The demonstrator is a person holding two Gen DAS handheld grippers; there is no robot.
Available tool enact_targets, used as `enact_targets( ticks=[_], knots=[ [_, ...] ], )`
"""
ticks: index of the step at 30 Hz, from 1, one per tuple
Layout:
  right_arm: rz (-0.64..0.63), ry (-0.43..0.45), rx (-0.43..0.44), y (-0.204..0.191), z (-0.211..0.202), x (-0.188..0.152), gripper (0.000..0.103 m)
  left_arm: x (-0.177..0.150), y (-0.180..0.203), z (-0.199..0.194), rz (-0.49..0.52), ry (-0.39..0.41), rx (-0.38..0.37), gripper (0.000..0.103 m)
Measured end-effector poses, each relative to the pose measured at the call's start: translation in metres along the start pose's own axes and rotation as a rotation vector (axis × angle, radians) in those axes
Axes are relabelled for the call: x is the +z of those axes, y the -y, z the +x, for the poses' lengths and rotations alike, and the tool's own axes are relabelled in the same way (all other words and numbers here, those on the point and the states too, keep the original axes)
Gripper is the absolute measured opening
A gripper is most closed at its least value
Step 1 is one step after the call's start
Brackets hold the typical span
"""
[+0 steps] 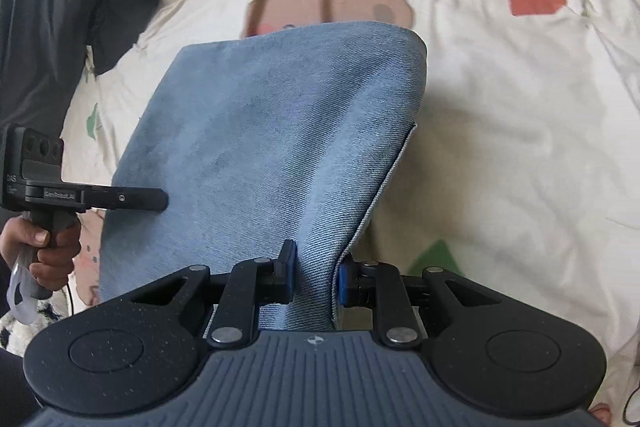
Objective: Fold clothes
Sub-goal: 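Close the right tool on the folded pants edge, then close the left tool on the pants stack while the right tool holds its edge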
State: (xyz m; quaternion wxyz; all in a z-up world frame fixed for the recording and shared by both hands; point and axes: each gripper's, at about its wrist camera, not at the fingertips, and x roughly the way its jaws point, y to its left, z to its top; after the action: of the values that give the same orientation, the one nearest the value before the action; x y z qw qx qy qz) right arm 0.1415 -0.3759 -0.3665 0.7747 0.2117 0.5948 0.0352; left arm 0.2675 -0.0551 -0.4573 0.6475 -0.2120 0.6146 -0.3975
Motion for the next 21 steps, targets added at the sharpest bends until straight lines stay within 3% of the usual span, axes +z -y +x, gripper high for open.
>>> enact_targets(
  ticks=[8,10,16,21],
  knots=[
    [0.075,0.049,0.057,0.033,0.020,-0.018,0.022,-0.003,0.004,-0.002,0.040,-0.013,0.004,0.057],
    [0.091,0.042,0.077,0.041,0.022,-0.016,0.023,-0.004,0.000,-0.003,0.025,0.002,-0.008,0.065],
    [0.080,0.016,0.056,0.037,0.027,-0.009,0.025,-0.005,-0.014,0.006,-0.051,0.023,-0.080,0.068],
    [0.088,0.008,0.052,0.037,0.031,-0.007,0.028,0.003,-0.015,0.009,-0.028,0.028,-0.092,0.069]
  ],
)
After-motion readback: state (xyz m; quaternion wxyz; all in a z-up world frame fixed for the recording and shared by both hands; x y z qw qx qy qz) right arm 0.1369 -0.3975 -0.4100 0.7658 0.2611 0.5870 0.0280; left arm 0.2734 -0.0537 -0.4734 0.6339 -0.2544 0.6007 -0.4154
